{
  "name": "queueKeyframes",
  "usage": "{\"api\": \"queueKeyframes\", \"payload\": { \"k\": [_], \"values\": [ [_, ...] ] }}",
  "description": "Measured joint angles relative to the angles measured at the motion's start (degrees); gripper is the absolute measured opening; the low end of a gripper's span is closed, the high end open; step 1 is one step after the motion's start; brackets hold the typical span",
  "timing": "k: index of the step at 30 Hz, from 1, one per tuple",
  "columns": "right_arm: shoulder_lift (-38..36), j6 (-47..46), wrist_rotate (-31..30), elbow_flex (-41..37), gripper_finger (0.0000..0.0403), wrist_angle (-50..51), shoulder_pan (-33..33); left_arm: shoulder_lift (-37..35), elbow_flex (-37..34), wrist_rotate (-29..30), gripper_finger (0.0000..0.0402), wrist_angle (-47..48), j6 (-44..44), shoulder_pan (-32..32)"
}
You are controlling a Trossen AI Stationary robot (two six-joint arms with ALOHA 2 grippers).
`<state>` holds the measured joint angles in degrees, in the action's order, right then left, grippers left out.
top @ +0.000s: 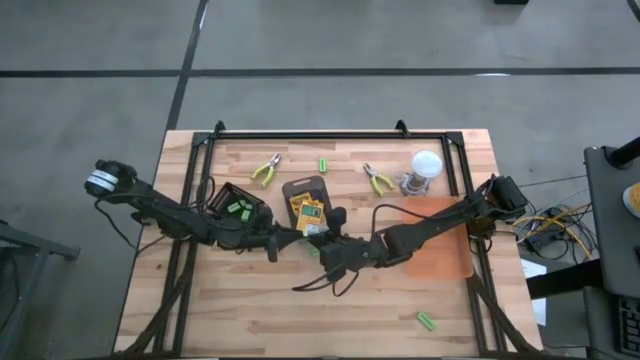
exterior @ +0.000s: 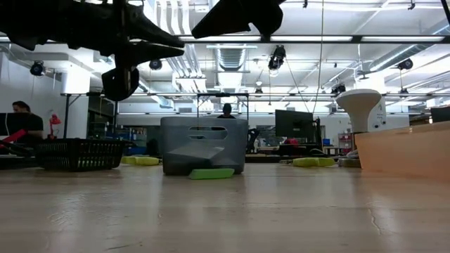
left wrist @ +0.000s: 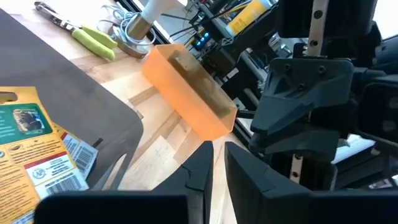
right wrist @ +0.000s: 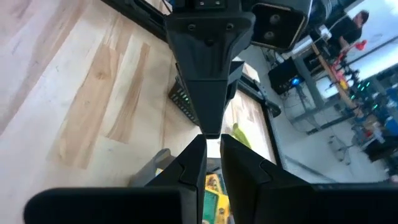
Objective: Pick & Place School Supplies
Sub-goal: Adjust the black transparent bin
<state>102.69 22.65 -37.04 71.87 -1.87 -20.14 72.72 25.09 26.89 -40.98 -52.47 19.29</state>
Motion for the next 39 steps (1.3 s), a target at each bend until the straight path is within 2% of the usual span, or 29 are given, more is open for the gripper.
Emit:
{"api": "queueKeyframes", "payload": {
  "k": [3, 6, 10, 13, 15, 17, 22, 24, 28, 35, 39],
  "values": [
    [0.0, -5.9, 0.0, 0.0, 0.0044, 0.7, 0.0, 0.0, 0.0, -0.5, 0.0044, 0.0, 2.4, 0.0],
    [-0.1, -14.4, 0.5, 0.0, 0.0044, 4.5, -0.1, -0.2, 0.0, -5.4, 0.0044, 1.0, 15.0, 0.0],
    [-0.2, -17.4, 8.4, -0.1, 0.0043, 10.8, -0.1, -0.2, 0.2, -10.7, 0.0044, 5.8, 28.9, 2.2],
    [-0.2, -18.0, 12.7, -0.3, 0.0043, 11.1, -0.1, -0.2, 0.3, -10.9, 0.0044, 9.1, 38.1, 4.4],
    [-0.3, -18.3, 13.0, -0.3, 0.0043, 11.3, -0.2, -0.2, 0.1, -10.1, 0.0044, 10.5, 44.1, 5.8],
    [-0.3, -20.0, 12.7, -0.2, 0.0043, 13.1, -0.1, -0.1, 0.0, -6.6, 0.0044, 12.8, 48.3, 7.1],
    [-0.3, -25.3, 4.0, 0.2, 0.0043, 19.5, -0.1, -0.1, 0.3, 10.2, 0.0044, 23.3, 49.5, 8.9],
    [-0.3, -27.8, 0.4, 0.6, 0.0043, 23.9, -0.1, -0.1, 0.5, 12.7, 0.0044, 26.2, 47.8, 8.9],
    [-0.3, -32.9, -5.1, 1.5, 0.0043, 32.0, -0.1, 0.0, 1.7, 12.6, 0.0044, 26.0, 44.9, 8.9],
    [-0.3, -43.0, -15.5, 3.0, 0.0043, 44.3, -0.1, 3.0, 7.3, 10.1, 0.0044, 27.0, 47.7, 8.9],
    [-0.4, -50.0, -19.5, 3.5, 0.0043, 52.1, -0.1, 6.9, 13.4, 9.6, 0.0044, 34.4, 47.3, 8.9]
  ]
}}
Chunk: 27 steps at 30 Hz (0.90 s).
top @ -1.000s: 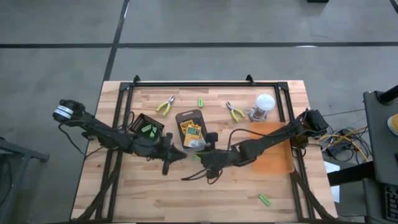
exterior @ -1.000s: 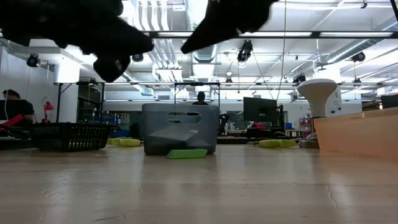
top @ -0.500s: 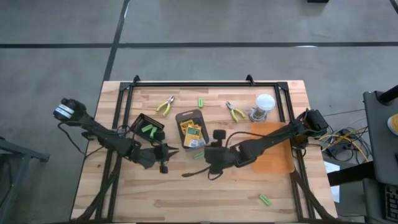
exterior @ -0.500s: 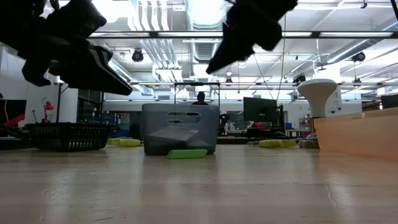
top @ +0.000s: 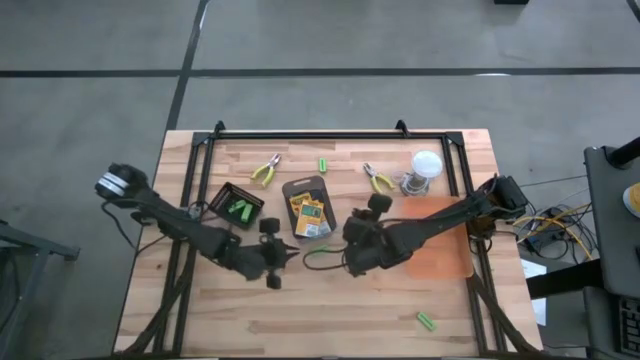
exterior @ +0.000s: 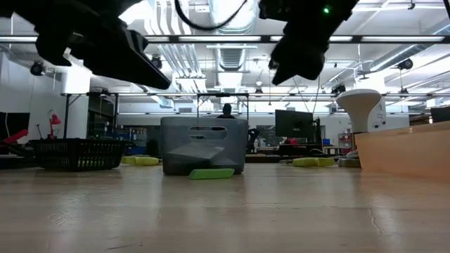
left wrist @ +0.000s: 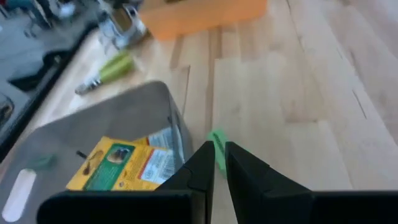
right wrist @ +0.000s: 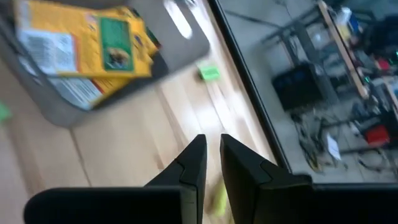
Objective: Pick & Place School Supplies
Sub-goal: Adjust the black transparent bin
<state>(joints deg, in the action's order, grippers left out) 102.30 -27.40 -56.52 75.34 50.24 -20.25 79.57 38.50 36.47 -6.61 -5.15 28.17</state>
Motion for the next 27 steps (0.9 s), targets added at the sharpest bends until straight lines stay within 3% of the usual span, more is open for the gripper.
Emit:
{"api": "queueKeyframes", "payload": {
  "k": [6, 10, 13, 20, 27],
  "values": [
    [-1.5, -12.9, -0.7, 0.0, 0.0043, 11.5, -0.2, 5.9, 16.3, -2.5, 0.0044, 28.4, -7.4, -3.2],
    [-2.6, -20.0, -0.7, -0.7, 0.0043, 16.4, -0.5, 10.8, 24.7, -2.5, 0.0044, 39.1, -13.0, -6.3],
    [-3.3, -22.1, -1.8, -1.7, 0.0043, 18.4, -1.5, 13.7, 27.5, -3.3, 0.0044, 38.9, -16.0, -7.8],
    [-5.2, -26.4, -3.5, -6.3, 0.0043, 18.9, -3.3, 17.9, 27.3, -16.3, 0.0044, 37.3, -14.5, -9.1],
    [-6.2, -26.2, -3.2, -9.9, 0.0043, 18.6, -3.5, 19.4, 23.8, -16.2, 0.0044, 35.7, -7.6, -8.7]
  ]
}}
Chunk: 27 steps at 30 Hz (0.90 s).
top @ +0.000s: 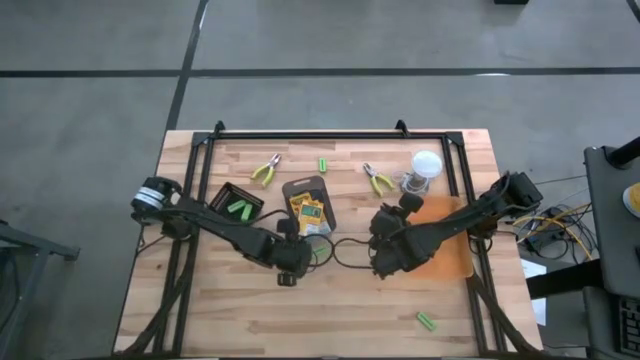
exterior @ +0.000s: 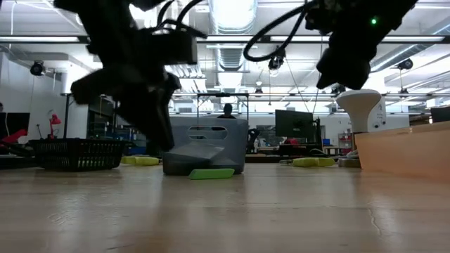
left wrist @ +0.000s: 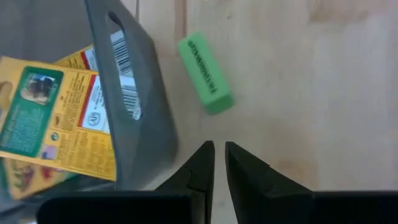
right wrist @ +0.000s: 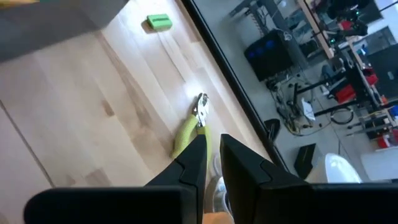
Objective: Pick & Place School Supplies
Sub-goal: Adjust the black transparent bin, then put the middle light green eraser into the black bin
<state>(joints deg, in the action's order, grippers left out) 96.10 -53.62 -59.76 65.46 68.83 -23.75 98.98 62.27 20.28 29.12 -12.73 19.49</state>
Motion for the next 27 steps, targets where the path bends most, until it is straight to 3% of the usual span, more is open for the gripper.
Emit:
{"api": "queueKeyframes", "payload": {
  "k": [6, 11, 19, 22, 27],
  "values": [
    [-0.1, -1.4, 0.1, -2.6, 0.0043, -0.3, 0.0, 0.0, -5.6, 7.0, 0.0044, -6.9, 9.9, -0.8],
    [-0.1, -1.9, 0.2, -3.6, 0.0043, -0.3, 0.0, 0.0, -8.3, 11.3, 0.0044, -9.6, 11.9, -2.8],
    [-0.1, -1.9, 0.2, -3.0, 0.0043, -0.5, 0.0, 0.0, -8.4, 12.3, 0.0044, -10.2, 14.3, -7.7],
    [-0.1, -1.7, 0.2, -3.0, 0.0043, -0.5, 0.0, 0.0, -7.9, 9.8, 0.0044, -10.1, 11.9, -8.4],
    [-0.1, 2.0, 0.2, -3.0, 0.0043, -0.5, 0.0, -1.7, -5.6, -0.1, 0.0044, -9.7, 2.5, -7.3]
  ]
}}
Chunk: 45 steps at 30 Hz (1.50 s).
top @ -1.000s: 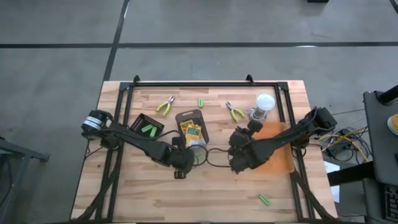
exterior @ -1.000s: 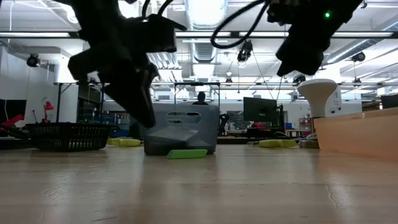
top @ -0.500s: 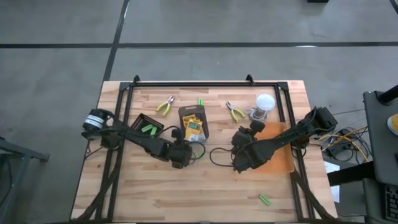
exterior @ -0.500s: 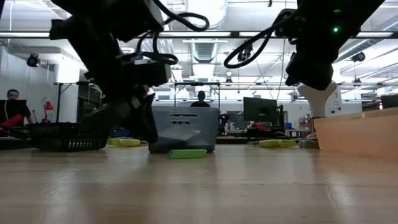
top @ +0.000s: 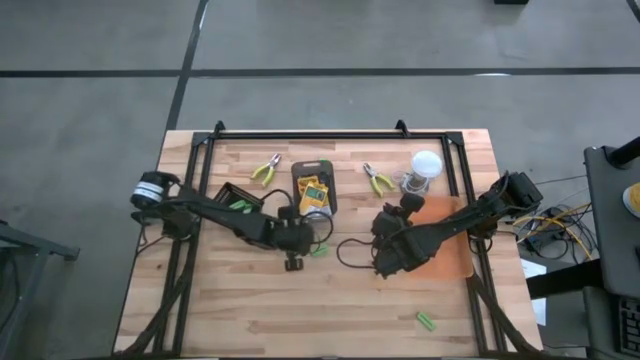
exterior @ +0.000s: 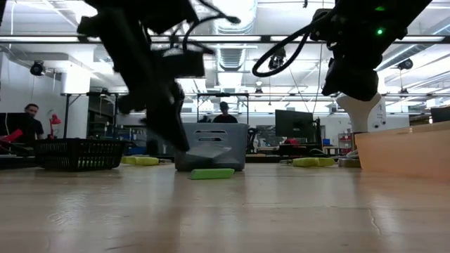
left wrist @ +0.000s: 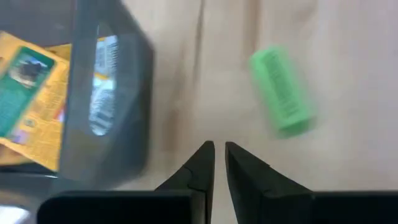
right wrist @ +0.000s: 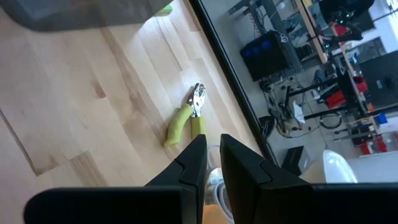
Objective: Pick & Place School Supplies
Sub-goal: Put the middle light green eraser into the black bin
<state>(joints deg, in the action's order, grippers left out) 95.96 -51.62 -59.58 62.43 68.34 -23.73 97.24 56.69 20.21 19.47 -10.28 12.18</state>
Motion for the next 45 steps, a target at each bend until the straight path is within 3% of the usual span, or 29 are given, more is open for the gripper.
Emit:
{"api": "queueKeyframes", "payload": {
  "k": [11, 16, 21, 30, 36, 45],
  "values": [
    [0.0, 0.8, 0.0, 0.0, 0.0043, -1.9, 0.0, -5.5, 1.7, -2.8, 0.0044, 0.1, -23.0, 0.4],
    [0.0, 0.8, 0.0, 0.0, 0.0043, -2.4, 0.0, -6.4, 1.5, -3.1, 0.0044, 0.2, -24.4, 0.4],
    [0.0, 0.8, 0.0, 0.0, 0.0043, -3.2, 0.0, -6.4, 1.4, -7.4, 0.0044, 0.4, -27.3, 0.6],
    [0.0, 0.8, 0.0, 0.0, 0.0043, -3.4, 0.0, -6.2, 1.1, -1.5, 0.0044, 0.2, -27.2, 2.1],
    [0.0, 0.8, 0.0, 0.0, 0.0043, -4.2, 0.0, -5.9, 1.1, 5.7, 0.0044, -1.2, -29.2, 3.7],
    [0.0, 0.8, 0.0, 0.0, 0.0043, -4.7, 0.0, -1.8, 1.0, 11.2, 0.0047, -4.7, -30.3, 5.5]
  ]
}}
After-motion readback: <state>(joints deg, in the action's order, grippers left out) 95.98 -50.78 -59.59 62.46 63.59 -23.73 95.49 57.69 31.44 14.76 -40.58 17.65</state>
